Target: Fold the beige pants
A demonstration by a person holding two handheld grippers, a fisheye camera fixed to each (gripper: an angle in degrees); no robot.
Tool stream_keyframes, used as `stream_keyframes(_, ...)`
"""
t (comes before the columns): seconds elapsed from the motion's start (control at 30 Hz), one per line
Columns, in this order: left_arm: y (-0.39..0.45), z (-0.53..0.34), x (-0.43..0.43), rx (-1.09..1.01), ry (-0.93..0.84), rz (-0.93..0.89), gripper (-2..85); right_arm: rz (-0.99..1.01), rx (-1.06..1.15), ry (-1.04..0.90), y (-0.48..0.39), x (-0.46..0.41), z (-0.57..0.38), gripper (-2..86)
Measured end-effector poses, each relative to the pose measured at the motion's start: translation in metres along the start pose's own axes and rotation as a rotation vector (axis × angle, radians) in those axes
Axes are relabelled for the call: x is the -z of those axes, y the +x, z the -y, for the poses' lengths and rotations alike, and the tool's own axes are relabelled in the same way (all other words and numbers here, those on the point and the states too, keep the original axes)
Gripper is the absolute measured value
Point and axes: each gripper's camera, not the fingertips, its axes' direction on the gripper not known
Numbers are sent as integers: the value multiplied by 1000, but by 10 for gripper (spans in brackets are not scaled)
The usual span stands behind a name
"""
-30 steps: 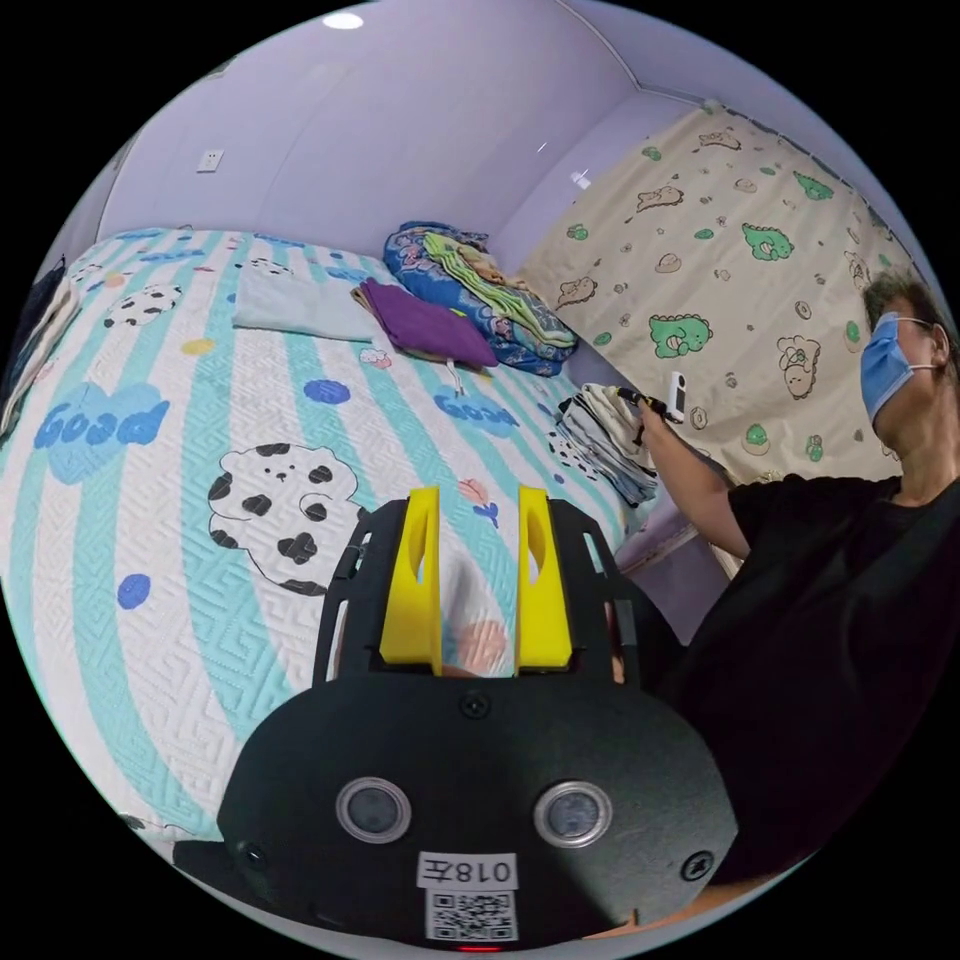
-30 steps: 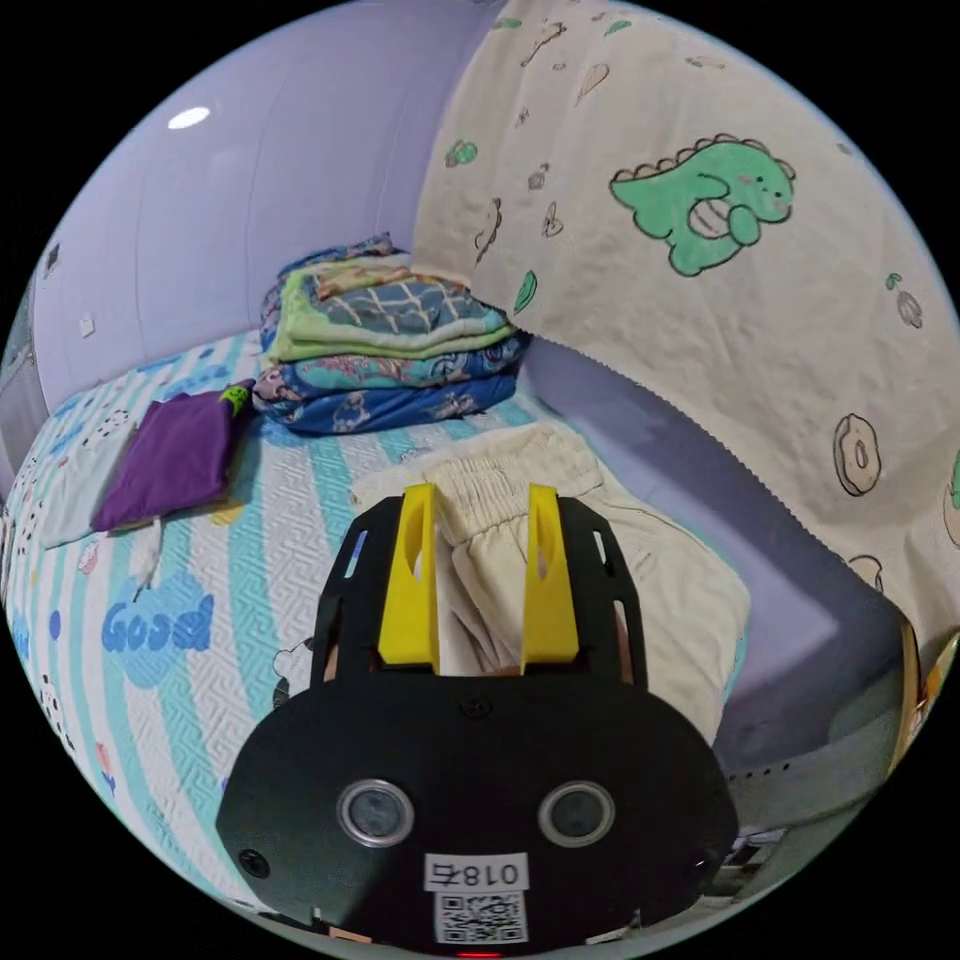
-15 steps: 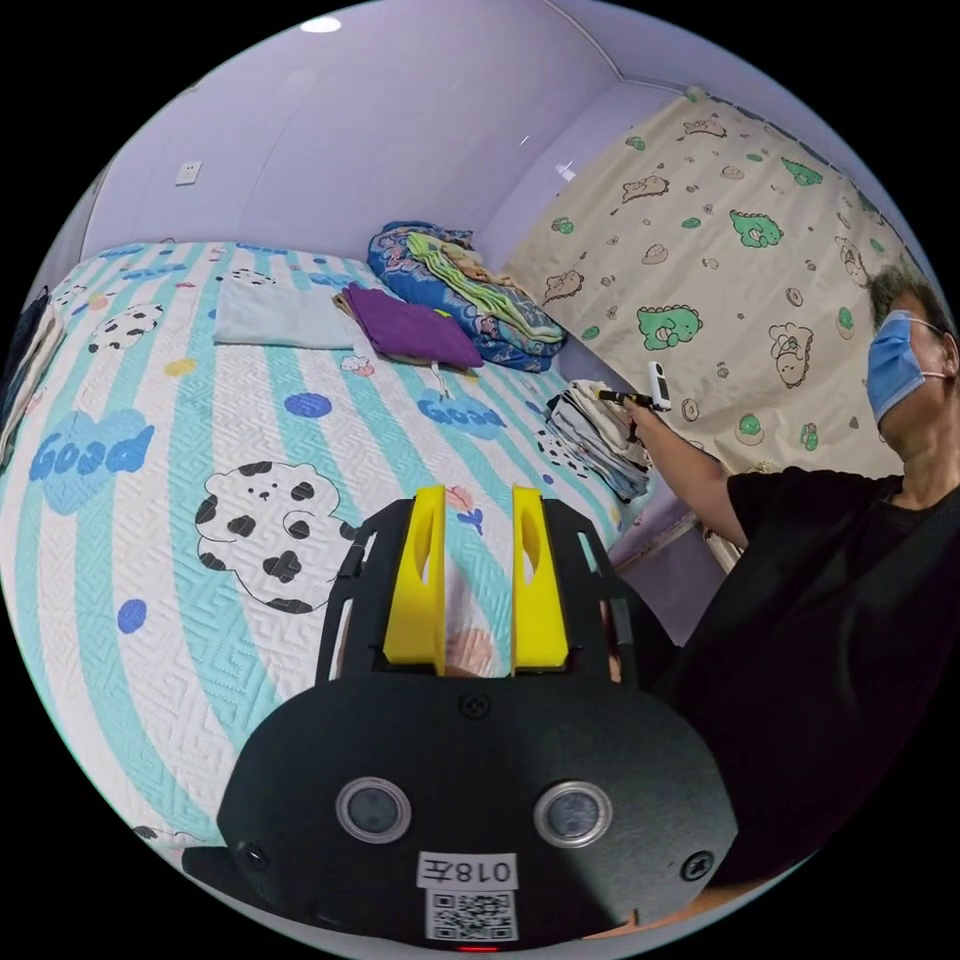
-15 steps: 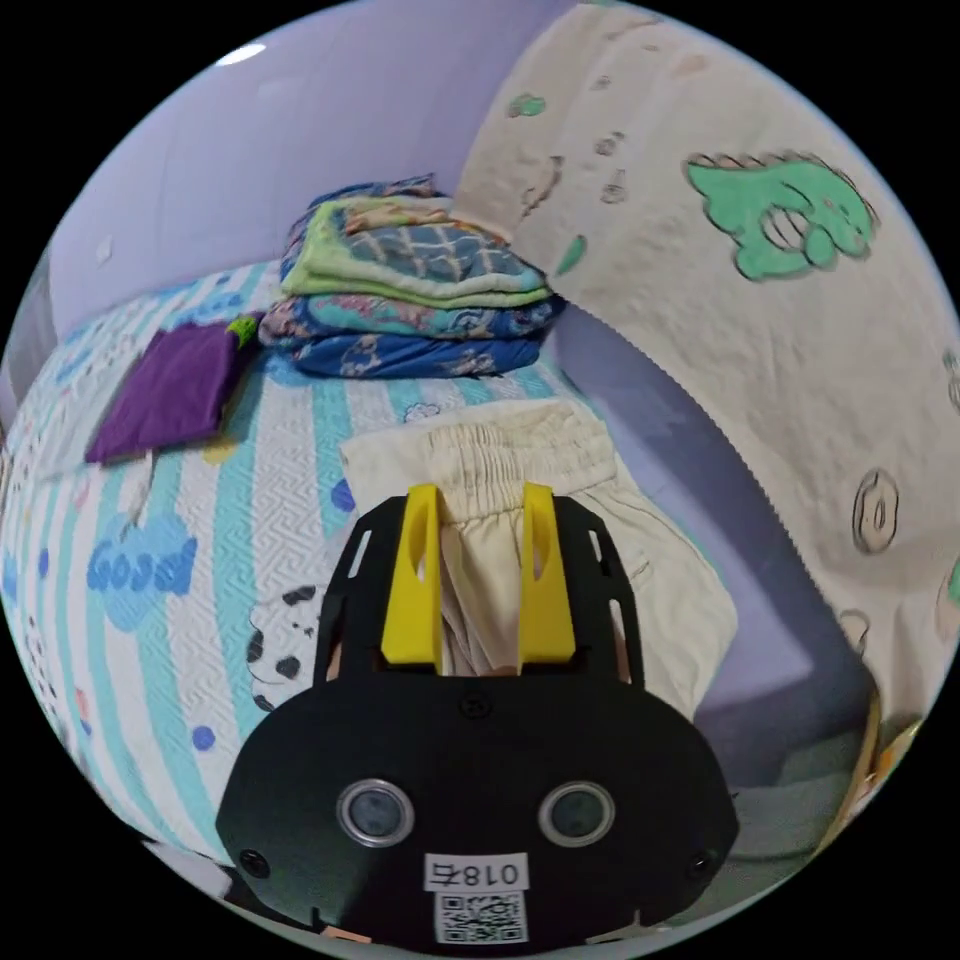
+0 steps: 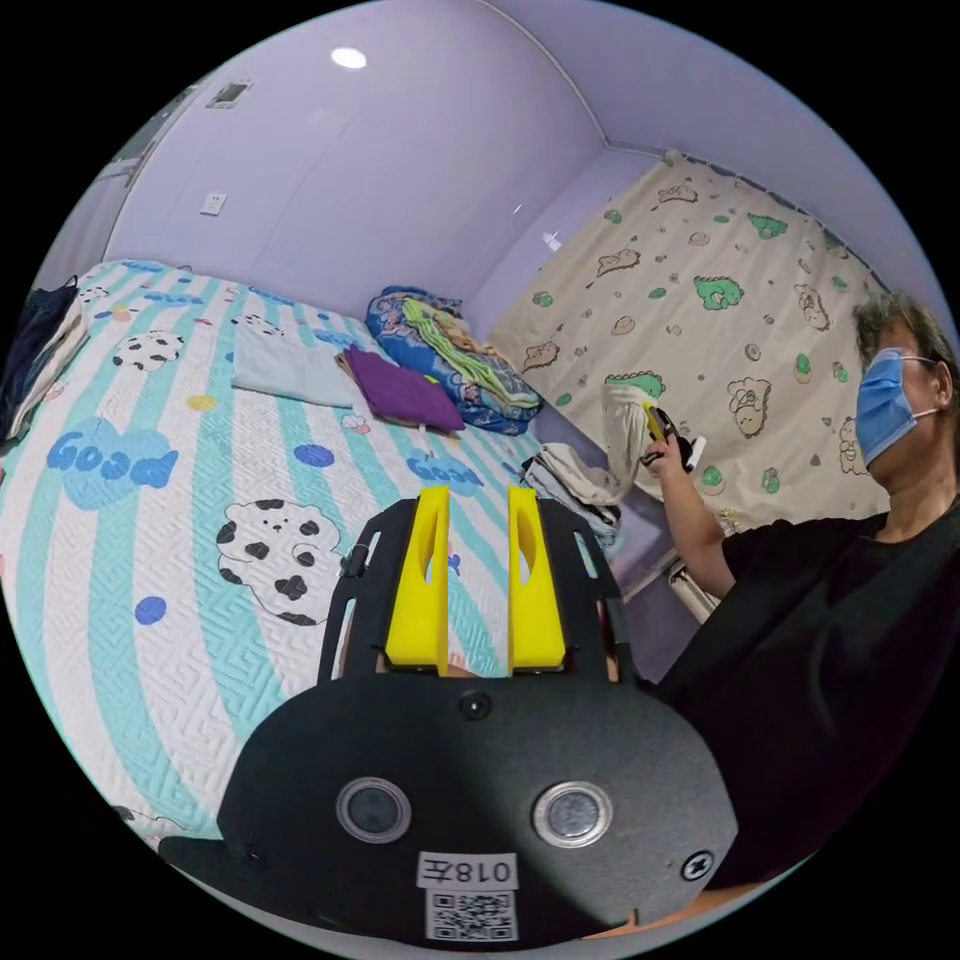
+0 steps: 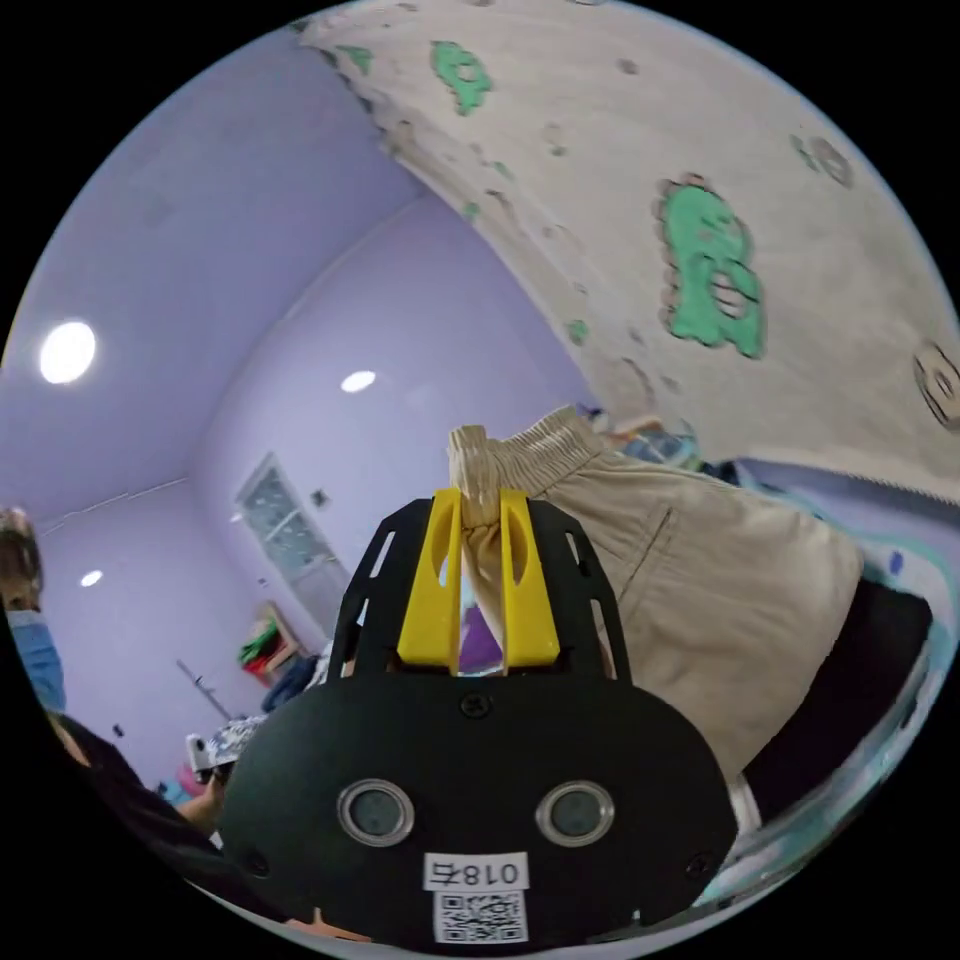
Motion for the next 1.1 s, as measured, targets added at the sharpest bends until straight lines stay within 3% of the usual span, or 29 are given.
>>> stream_keyframes(0.27, 14, -20, 96, -73, 164, 18, 90, 577, 202, 14, -190, -28, 3, 61)
stream_keyframes(0.47, 31, -19, 195, -173, 251, 187, 93, 804, 240, 73, -285, -40, -19, 60)
stream_keyframes(0.77, 25, -35, 272, -176, 357, 308, 107, 872, -4, -211, -260, -134, -159, 58)
stream_keyframes(0.9, 33, -38, 278, -213, 381, 295, 112, 918, 6, -325, -261, -153, -221, 58)
stream_keyframes(1.1, 47, -34, 222, -205, 288, 132, 124, 698, 152, -402, -294, -165, -286, 59)
